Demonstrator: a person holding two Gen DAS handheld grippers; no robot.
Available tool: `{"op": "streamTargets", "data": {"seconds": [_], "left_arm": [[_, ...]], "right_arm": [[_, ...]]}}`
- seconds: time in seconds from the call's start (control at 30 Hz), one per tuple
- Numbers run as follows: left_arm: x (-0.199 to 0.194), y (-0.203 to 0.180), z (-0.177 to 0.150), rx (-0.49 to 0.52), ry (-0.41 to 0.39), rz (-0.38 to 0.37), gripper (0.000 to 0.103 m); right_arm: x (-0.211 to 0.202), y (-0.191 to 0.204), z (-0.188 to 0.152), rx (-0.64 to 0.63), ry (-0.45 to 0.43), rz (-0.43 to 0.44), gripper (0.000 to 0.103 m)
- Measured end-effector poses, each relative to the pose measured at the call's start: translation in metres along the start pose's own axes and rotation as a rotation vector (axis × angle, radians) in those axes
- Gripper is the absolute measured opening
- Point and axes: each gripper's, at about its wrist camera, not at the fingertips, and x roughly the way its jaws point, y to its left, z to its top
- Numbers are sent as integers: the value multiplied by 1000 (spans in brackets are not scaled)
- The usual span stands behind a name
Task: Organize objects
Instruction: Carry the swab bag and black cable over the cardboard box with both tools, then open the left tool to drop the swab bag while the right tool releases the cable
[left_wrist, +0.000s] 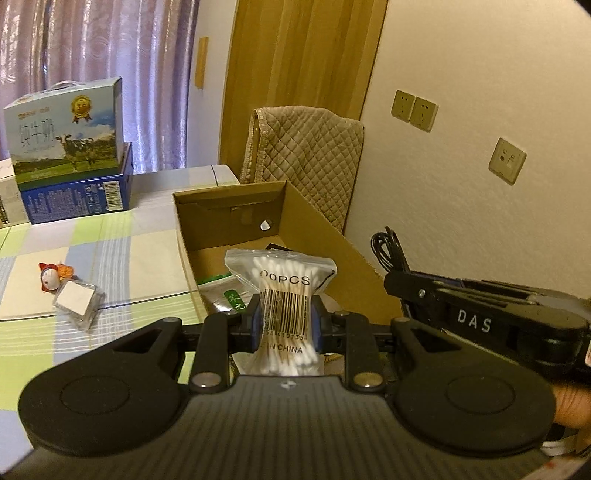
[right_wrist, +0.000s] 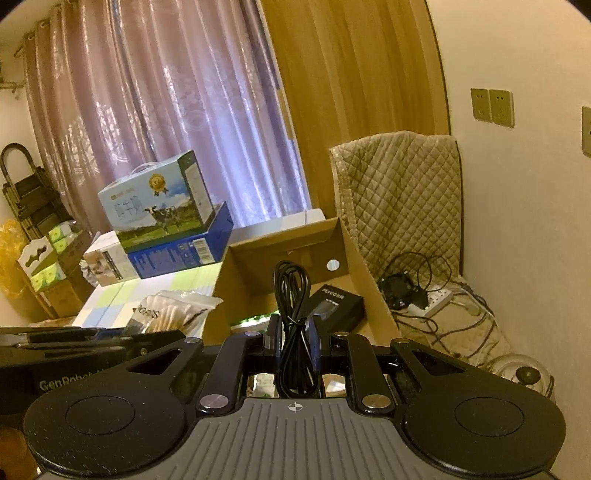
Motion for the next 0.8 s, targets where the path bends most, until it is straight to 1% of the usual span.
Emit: {"op": "streamTargets", "data": {"seconds": [0.13,0.5,0.57,0.6,0.63,0.67,0.8], "left_arm": [[13,3,5,-4,12,-15,21],[55,16,17,1,47,-23,22],[63,15,19,8,50,-31,25],[66,15,19,10,52,-25,38],[69,15,19,12,55,-15,55],[70,16,19,14,52,-1,58],[67,23,16,11,56,2,58]], "right_arm": [[9,-7,7,0,2,-10,12],[39,-26,15,29,19,-33,12],[44,-31,16,42,26,-32,12],[46,-33,16,46,29,-32,12],[47,-34,16,48,31,-32,12],[48,-35,16,47,32,-32,12],[51,-35,15,41,39,-31,12]]}}
